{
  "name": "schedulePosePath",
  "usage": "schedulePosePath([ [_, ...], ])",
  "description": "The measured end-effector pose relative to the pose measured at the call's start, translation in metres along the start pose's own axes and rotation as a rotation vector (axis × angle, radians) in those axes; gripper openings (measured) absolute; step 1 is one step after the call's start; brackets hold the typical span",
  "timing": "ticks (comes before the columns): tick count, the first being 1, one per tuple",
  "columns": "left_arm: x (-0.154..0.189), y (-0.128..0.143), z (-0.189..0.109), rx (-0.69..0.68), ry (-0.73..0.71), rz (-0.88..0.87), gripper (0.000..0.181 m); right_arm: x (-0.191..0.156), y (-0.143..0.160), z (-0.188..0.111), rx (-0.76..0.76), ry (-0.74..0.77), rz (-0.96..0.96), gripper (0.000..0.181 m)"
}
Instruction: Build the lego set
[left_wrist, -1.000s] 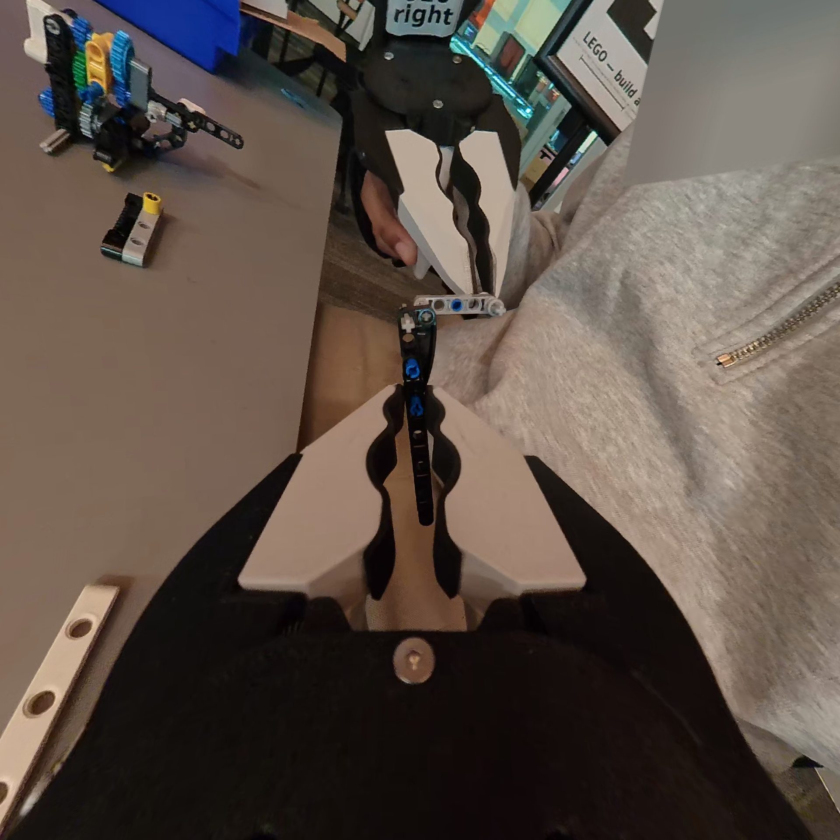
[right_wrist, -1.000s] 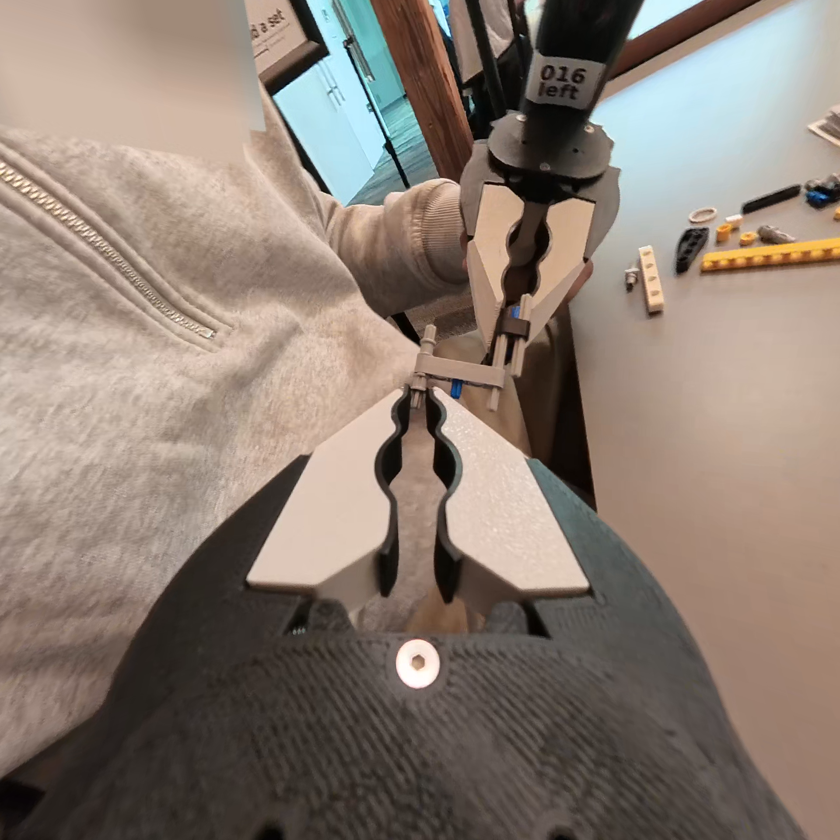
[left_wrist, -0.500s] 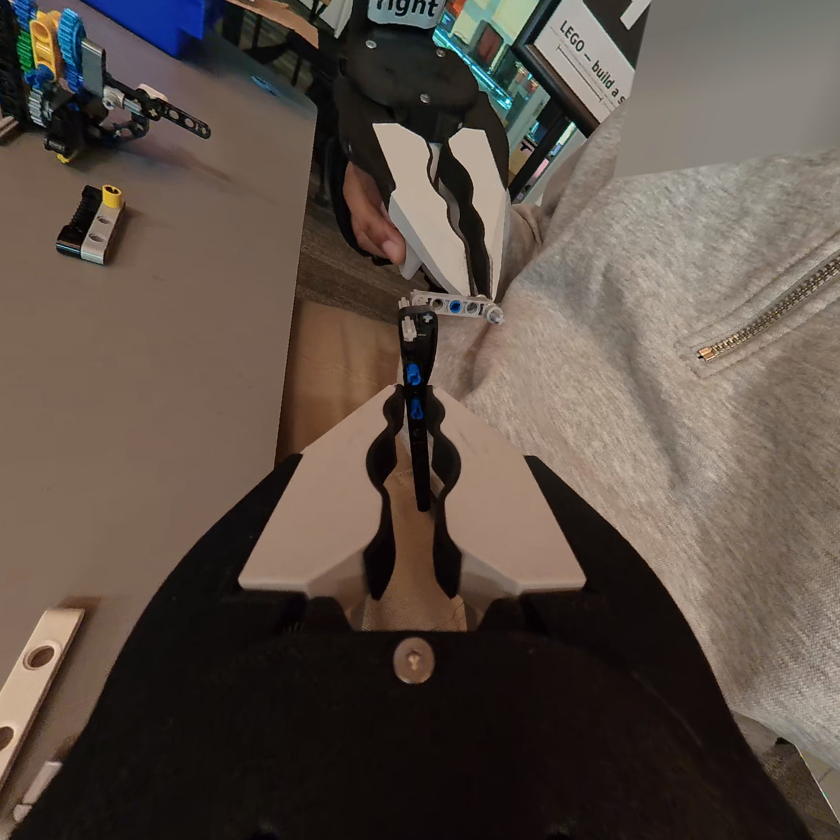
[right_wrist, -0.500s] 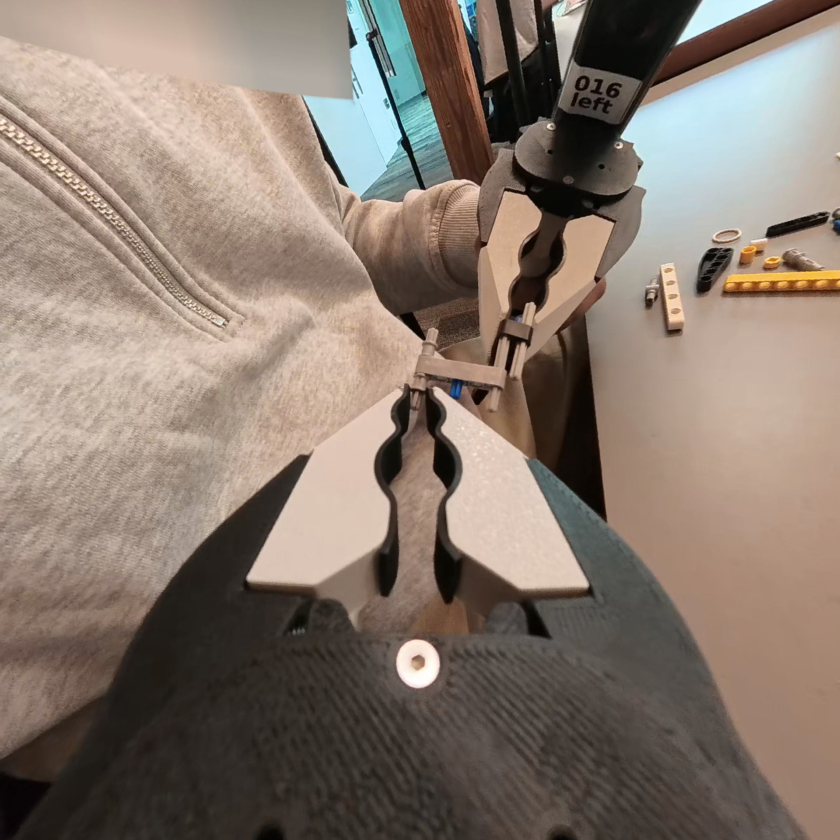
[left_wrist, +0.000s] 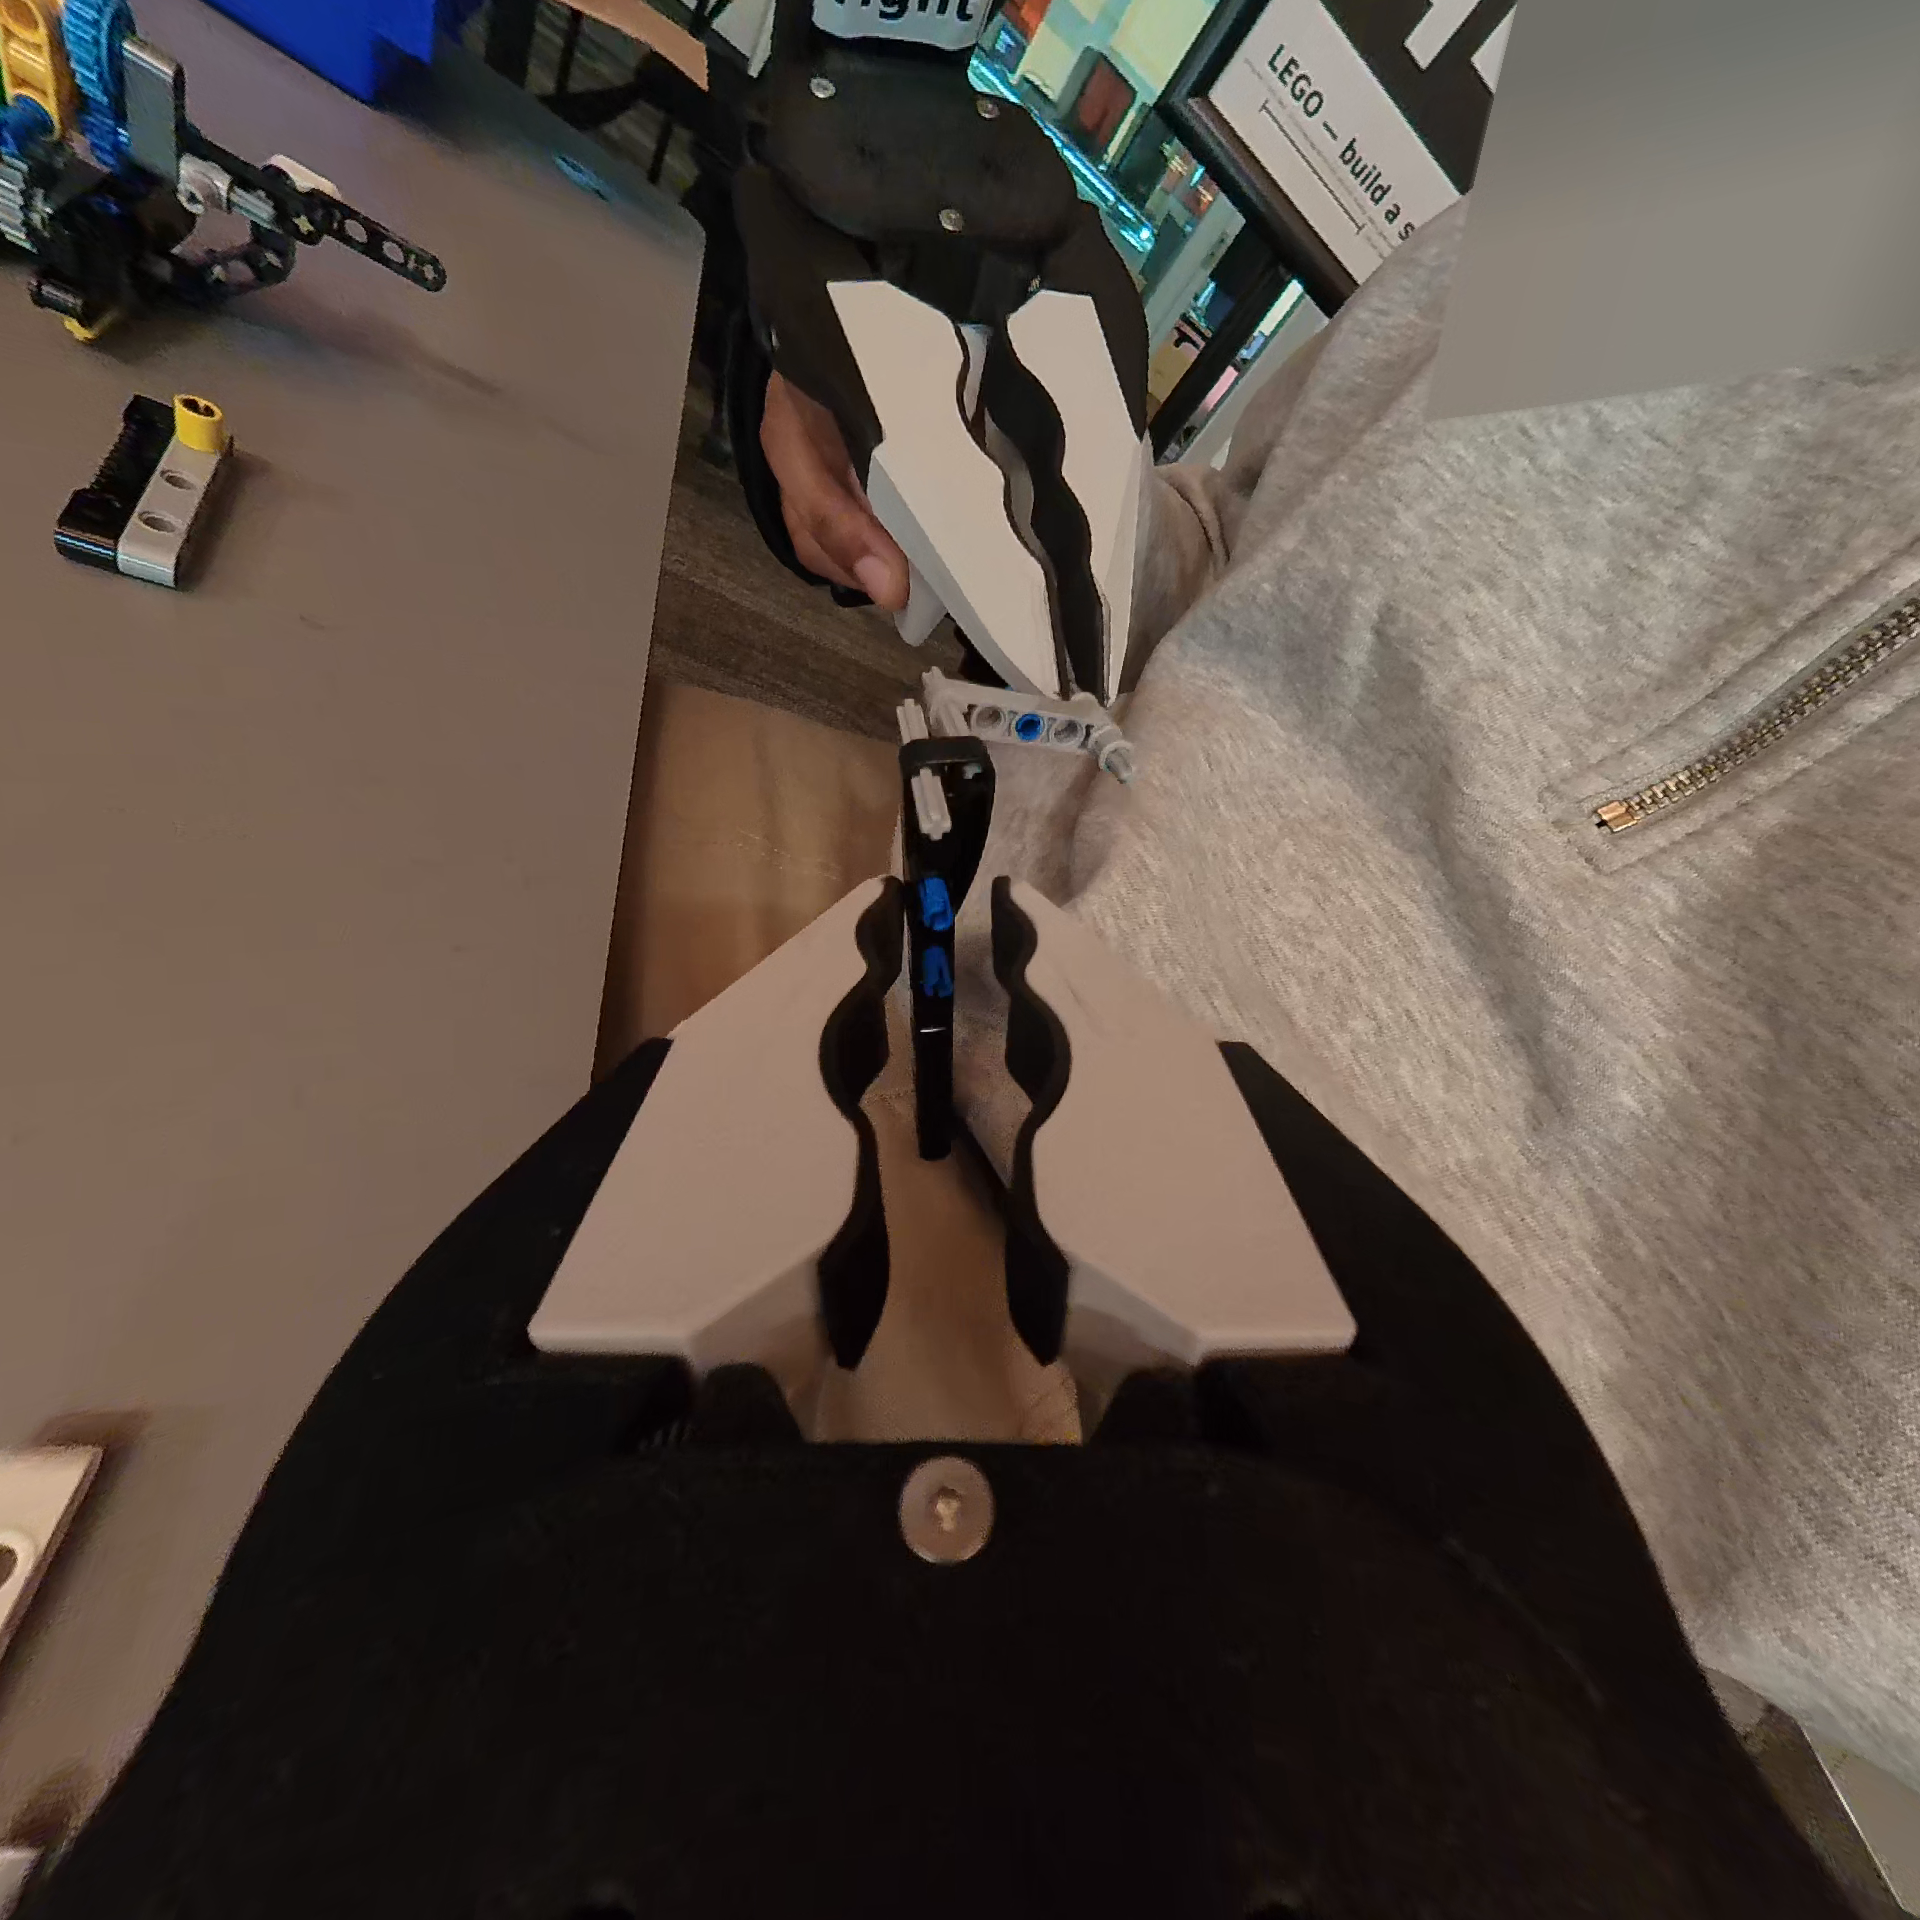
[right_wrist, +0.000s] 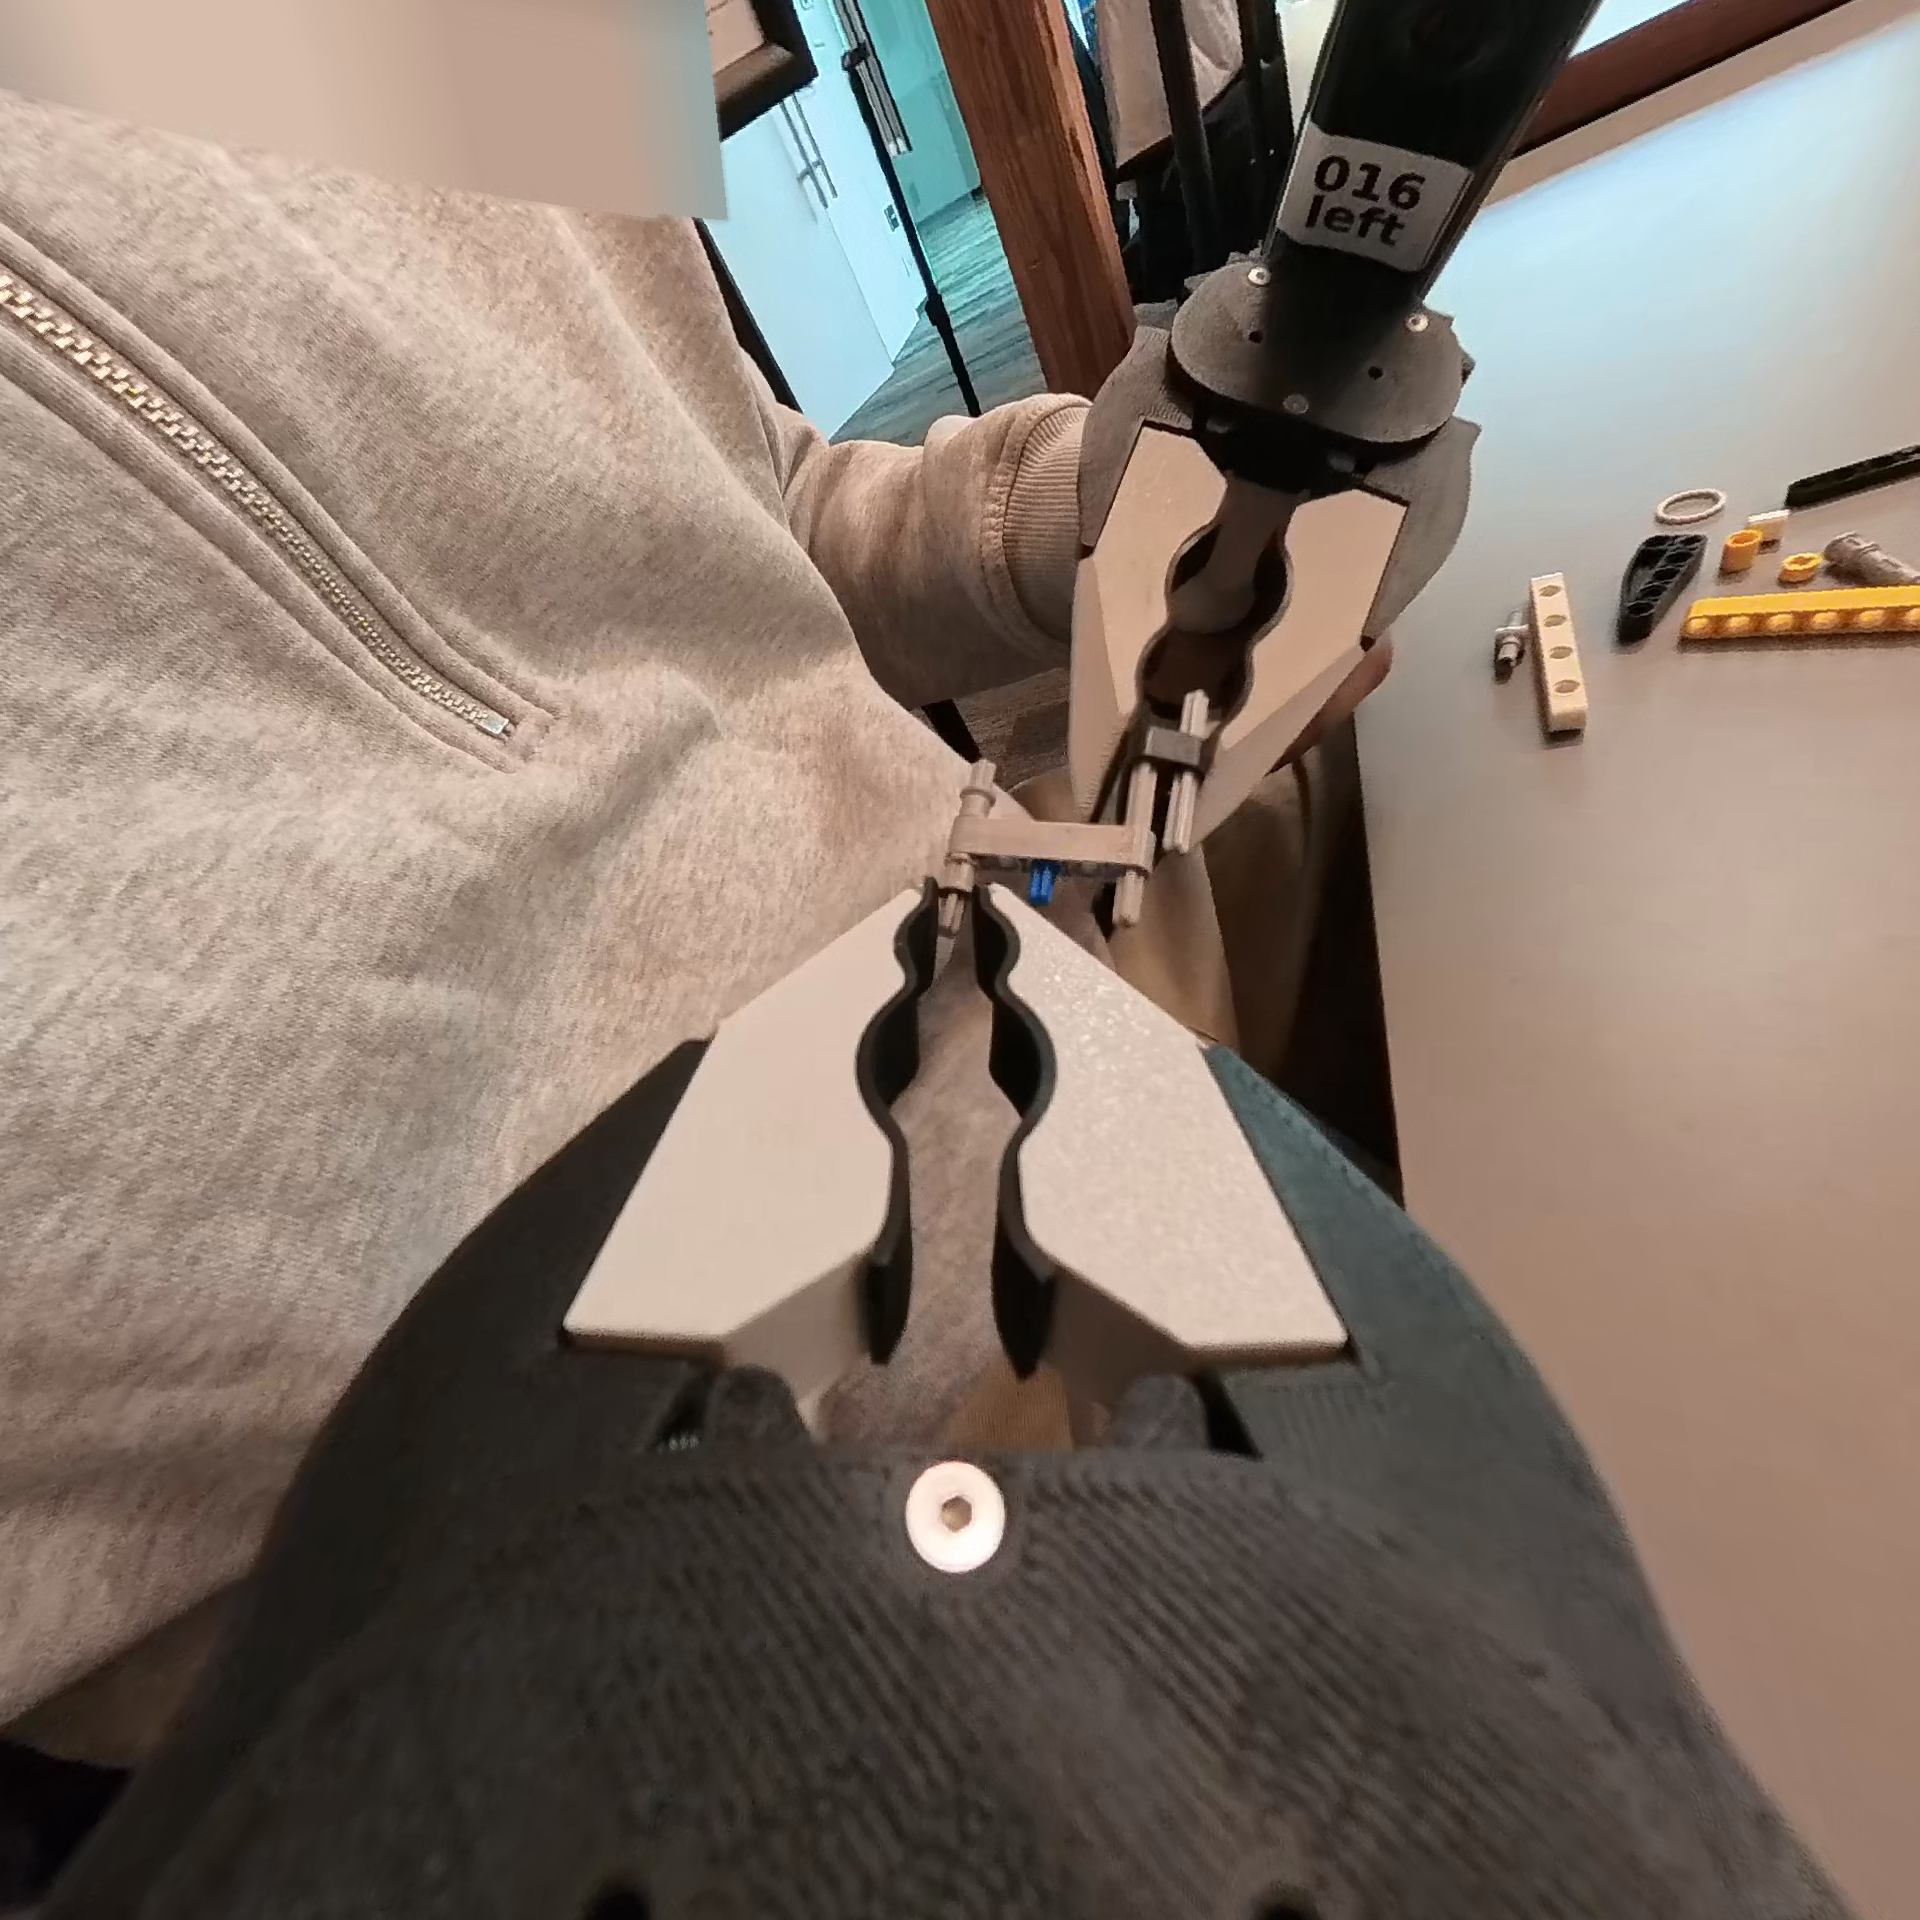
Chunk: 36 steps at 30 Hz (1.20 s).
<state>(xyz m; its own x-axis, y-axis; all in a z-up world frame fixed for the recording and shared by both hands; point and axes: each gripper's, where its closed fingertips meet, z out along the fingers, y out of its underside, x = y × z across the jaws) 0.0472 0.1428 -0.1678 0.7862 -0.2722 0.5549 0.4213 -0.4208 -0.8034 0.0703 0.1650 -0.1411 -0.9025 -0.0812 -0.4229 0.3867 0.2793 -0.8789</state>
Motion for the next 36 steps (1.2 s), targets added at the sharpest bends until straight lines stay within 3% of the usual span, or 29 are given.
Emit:
schedulePosePath([
  [36,0.003,-0.017,0.001,0.099,0.027,-0.009,0.011,-0.003,-0.003,0.000,0.048,-0.059,0.040,0.005],
])
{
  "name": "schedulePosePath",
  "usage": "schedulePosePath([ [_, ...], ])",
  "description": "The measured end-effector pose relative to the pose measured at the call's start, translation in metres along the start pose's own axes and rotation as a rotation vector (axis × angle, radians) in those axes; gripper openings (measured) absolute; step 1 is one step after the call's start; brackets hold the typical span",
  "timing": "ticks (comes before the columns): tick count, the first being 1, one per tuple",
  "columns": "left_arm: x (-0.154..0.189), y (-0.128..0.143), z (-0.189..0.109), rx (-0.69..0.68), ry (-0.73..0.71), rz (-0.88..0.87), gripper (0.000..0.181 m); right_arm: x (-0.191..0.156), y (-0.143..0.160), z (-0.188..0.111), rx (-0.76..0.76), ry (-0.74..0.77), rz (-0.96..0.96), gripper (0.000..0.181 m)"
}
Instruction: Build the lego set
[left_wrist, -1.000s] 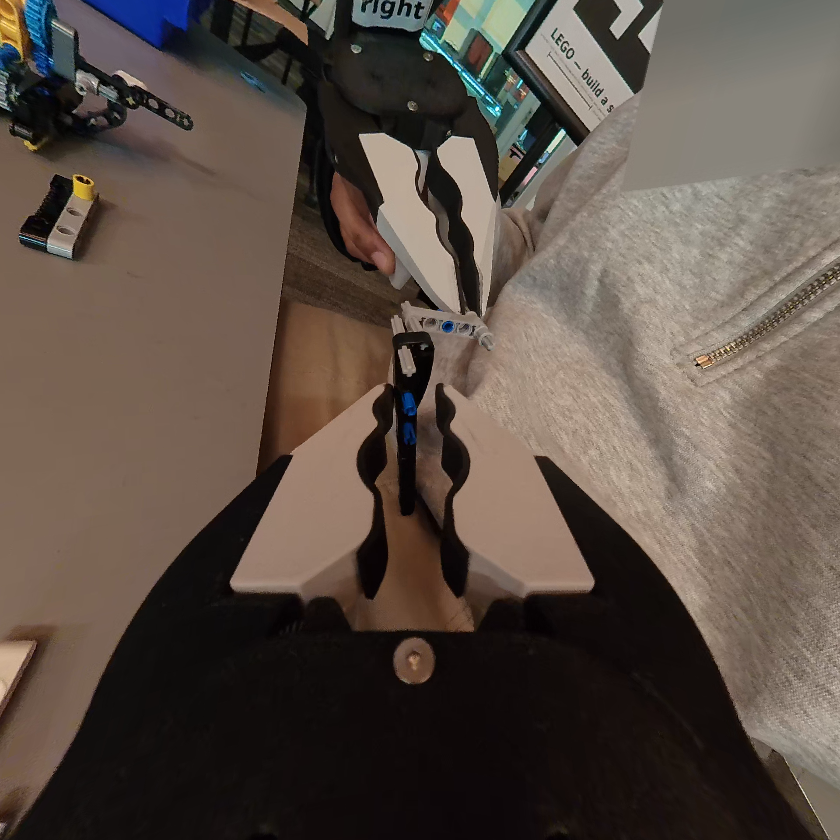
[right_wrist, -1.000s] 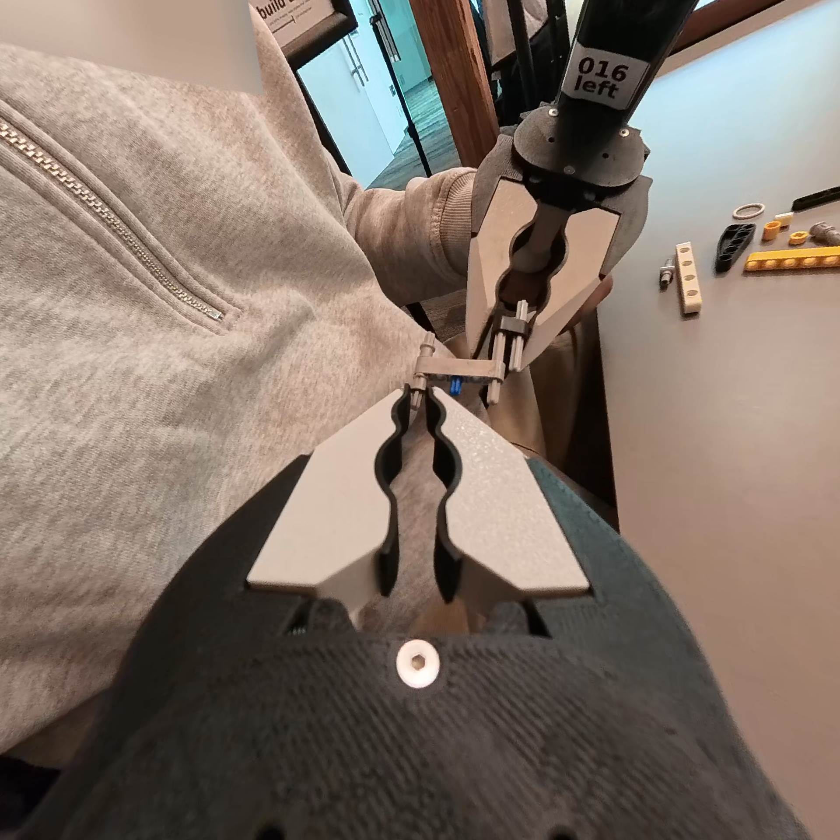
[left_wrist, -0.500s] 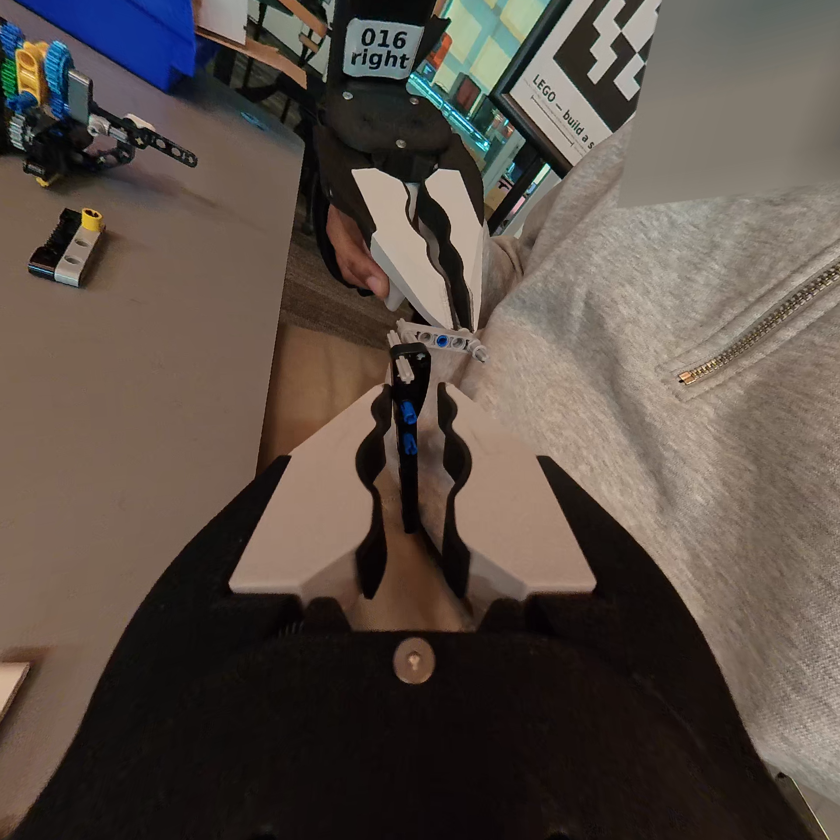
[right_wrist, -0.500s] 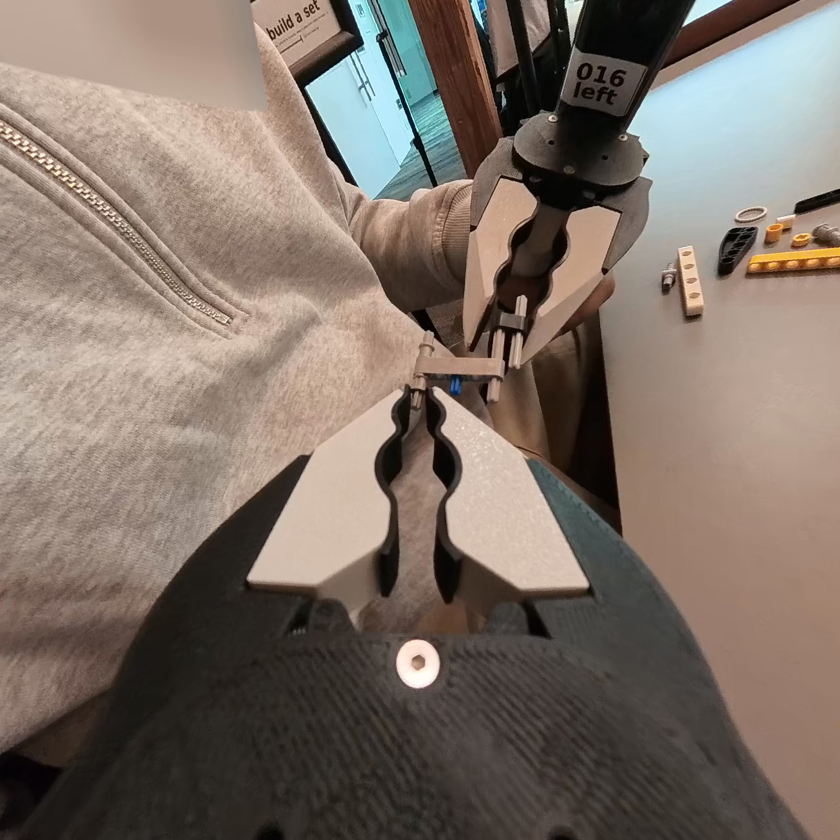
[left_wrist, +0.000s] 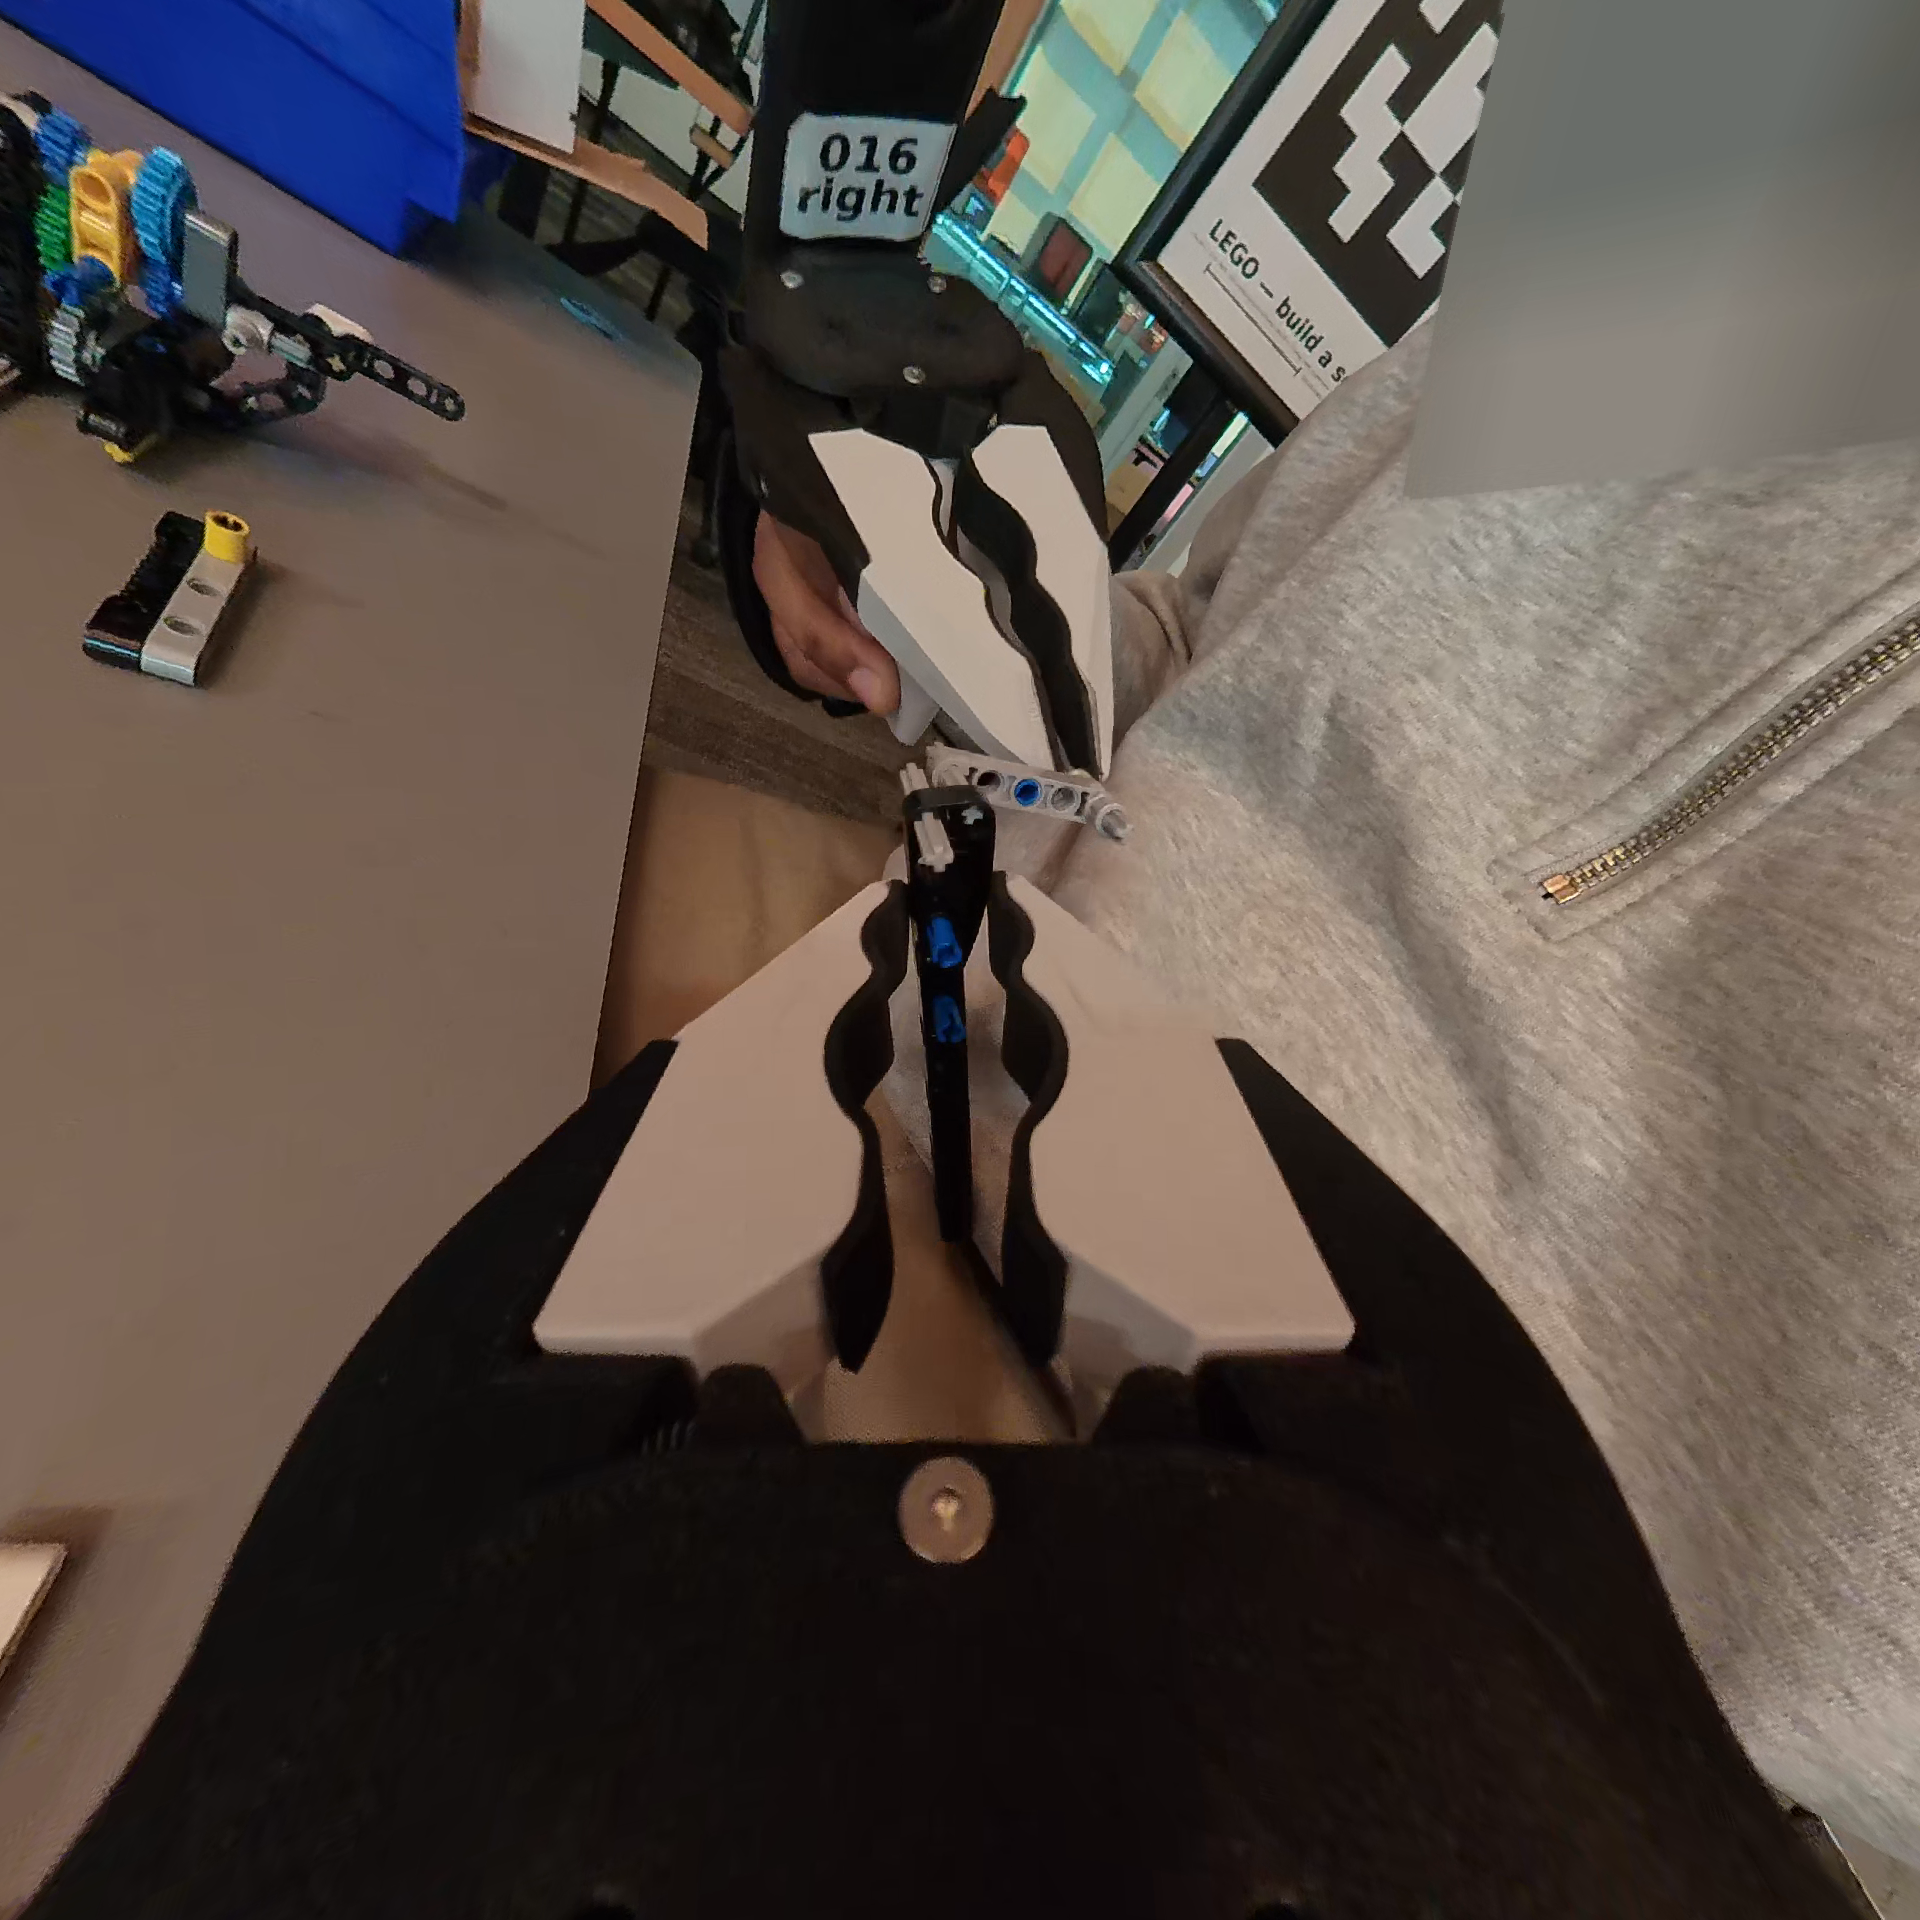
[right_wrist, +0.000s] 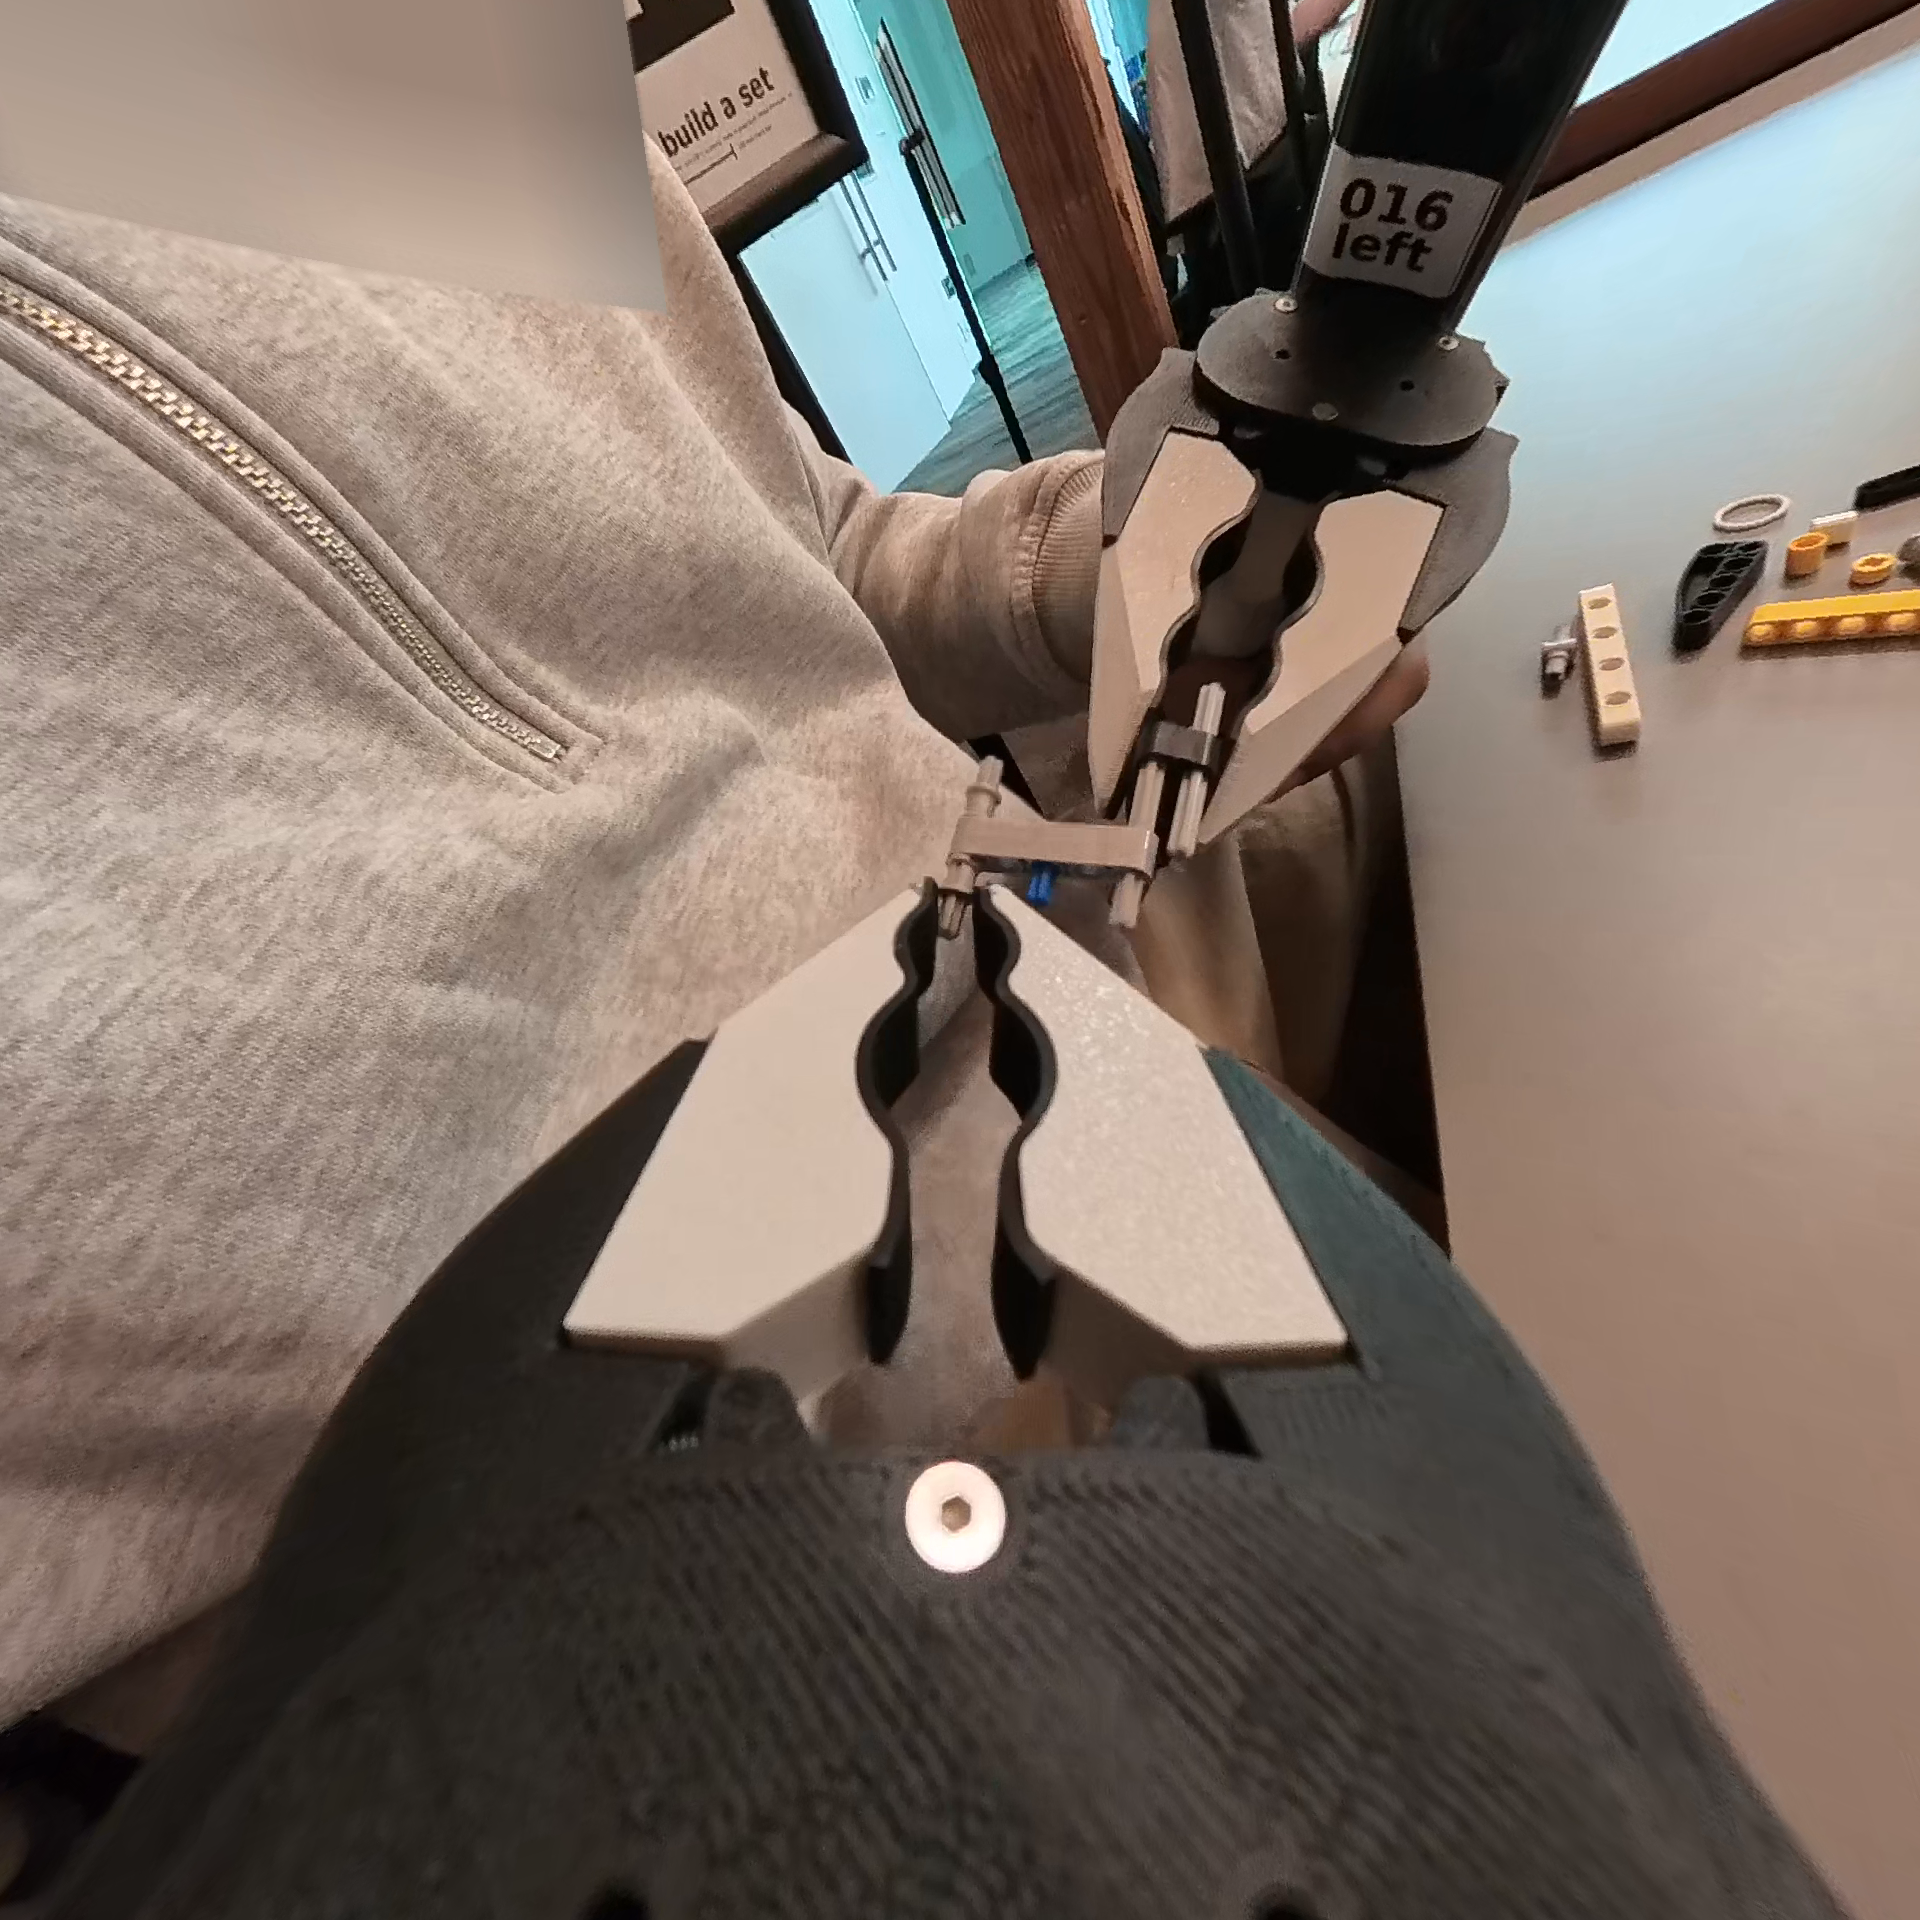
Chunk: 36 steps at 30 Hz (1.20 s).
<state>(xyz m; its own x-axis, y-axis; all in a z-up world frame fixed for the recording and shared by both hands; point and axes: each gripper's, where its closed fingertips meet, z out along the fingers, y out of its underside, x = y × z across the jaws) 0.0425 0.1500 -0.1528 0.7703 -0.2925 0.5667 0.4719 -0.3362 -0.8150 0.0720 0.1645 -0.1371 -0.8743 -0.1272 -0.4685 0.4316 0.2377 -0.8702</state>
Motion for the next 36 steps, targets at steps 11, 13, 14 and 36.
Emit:
schedulePosePath([
  [11,0.002,-0.005,-0.001,0.030,0.005,0.013,0.010,-0.003,-0.006,0.003,0.044,-0.023,-0.005,0.006],
  [13,0.003,-0.007,-0.001,0.038,0.008,0.011,0.010,-0.002,-0.008,0.002,0.058,-0.013,-0.002,0.006],
  [14,0.003,-0.007,0.000,0.039,0.005,0.012,0.010,-0.001,-0.009,0.002,0.062,-0.007,-0.003,0.006],
  [36,-0.004,-0.008,0.004,0.045,-0.046,0.023,0.010,0.008,-0.019,0.002,0.136,0.026,0.032,0.013],
])
